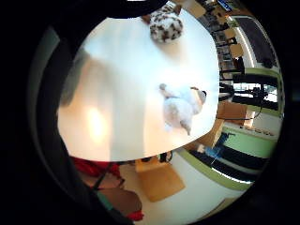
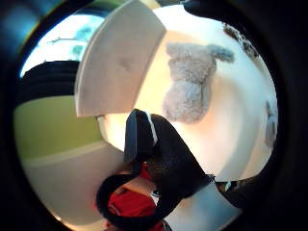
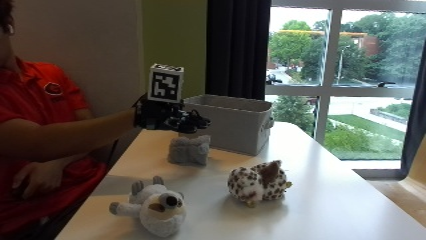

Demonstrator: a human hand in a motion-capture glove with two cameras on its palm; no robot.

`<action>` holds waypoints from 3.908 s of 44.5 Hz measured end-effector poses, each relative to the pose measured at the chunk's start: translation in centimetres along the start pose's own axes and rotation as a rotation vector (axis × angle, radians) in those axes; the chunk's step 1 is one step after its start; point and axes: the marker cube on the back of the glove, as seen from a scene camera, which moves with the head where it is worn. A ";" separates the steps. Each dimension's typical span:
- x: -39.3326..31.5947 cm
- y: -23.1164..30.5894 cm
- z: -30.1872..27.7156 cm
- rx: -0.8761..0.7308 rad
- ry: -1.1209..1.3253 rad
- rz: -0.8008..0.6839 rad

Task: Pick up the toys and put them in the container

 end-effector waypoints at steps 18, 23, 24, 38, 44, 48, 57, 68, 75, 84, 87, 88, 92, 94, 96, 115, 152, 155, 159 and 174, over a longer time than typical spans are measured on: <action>0.9 0.5 -0.1 0.028 -0.014 0.011; 0.6 0.6 -0.3 0.050 -0.023 0.000; 0.6 0.6 -0.4 0.057 -0.032 -0.003; -1.4 -0.9 0.0 0.195 -0.150 -0.065; -2.5 -1.6 1.3 0.124 -0.099 -0.072; -3.1 -2.4 2.3 0.108 -0.106 -0.071; -4.3 -3.6 4.2 0.134 -0.106 -0.016; -4.9 -4.3 5.7 0.092 -0.077 0.024; -5.0 -4.9 7.1 0.031 -0.040 0.044; -4.9 -5.1 8.7 -0.075 -0.022 0.048; -5.1 -4.9 9.0 -0.127 0.035 0.047; -5.1 -4.9 9.0 -0.141 0.060 0.051; -5.0 -4.6 9.0 -0.187 0.159 0.084; -4.9 -4.6 8.9 -0.199 0.186 0.097; -4.9 -4.5 8.7 -0.209 0.201 0.105; -3.4 -4.5 8.9 0.068 0.314 -0.032; -7.7 -10.7 -13.4 0.327 0.045 0.039; -9.8 -11.9 -13.9 0.321 0.045 0.039; -13.4 -13.3 -13.9 0.305 0.045 -0.073; -25.5 -16.5 -12.4 0.287 -0.021 -0.240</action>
